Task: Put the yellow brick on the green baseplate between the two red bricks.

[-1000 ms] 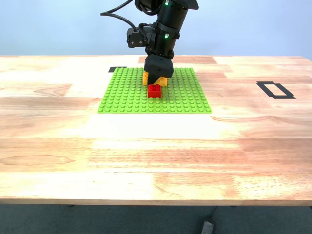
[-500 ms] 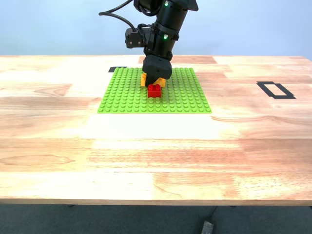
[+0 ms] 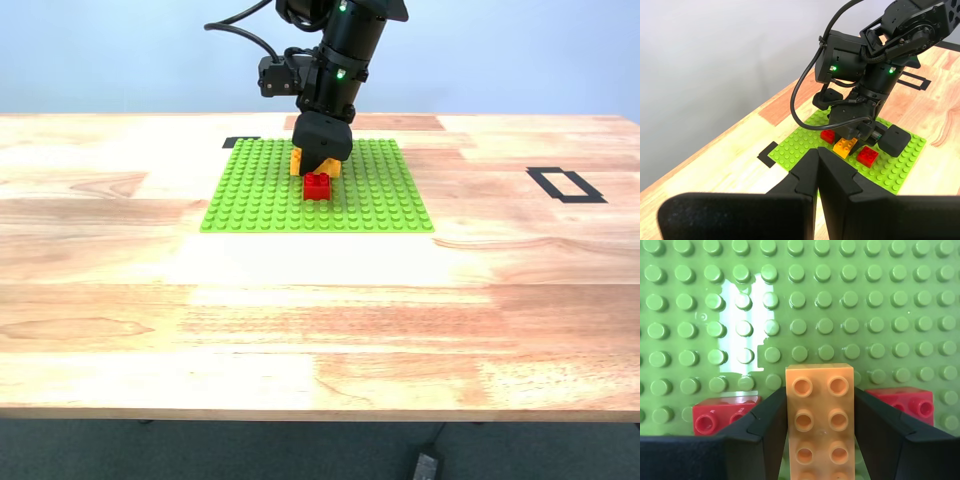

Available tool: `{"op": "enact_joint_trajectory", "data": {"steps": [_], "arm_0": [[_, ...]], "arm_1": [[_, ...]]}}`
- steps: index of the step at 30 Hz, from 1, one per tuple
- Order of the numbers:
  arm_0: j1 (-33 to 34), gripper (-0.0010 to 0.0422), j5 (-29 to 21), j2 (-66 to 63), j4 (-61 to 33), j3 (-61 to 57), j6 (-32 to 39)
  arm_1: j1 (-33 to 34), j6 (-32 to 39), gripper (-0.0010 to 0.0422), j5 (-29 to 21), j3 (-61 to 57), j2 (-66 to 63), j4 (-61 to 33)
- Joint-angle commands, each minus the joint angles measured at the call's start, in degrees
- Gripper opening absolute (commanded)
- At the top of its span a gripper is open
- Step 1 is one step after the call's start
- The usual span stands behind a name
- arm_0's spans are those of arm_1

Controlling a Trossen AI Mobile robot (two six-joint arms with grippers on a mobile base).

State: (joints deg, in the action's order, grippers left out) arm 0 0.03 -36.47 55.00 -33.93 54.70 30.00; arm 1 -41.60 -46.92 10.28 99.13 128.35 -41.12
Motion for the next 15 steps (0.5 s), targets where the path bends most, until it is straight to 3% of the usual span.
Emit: {"op": "enact_joint_trajectory", "data": {"steps": [1, 11, 15], "arm_0": [[-0.02, 0.0, 0.0, 0.0, -0.02, 0.02, 0.0], [-0.02, 0.0, 0.0, 0.0, -0.02, 0.02, 0.0], [-0.02, 0.0, 0.0, 0.0, 0.0, 0.02, 0.0]], "arm_1": [[0.13, 0.39, 0.0158, -0.17, 0.07, -0.07, -0.26], [0.04, 0.66, 0.0232, -0.61, 0.0, -0.39, 0.02], [0.07, 0.59, 0.0238, -1.68, 0.0, -1.6, 0.31]]}}
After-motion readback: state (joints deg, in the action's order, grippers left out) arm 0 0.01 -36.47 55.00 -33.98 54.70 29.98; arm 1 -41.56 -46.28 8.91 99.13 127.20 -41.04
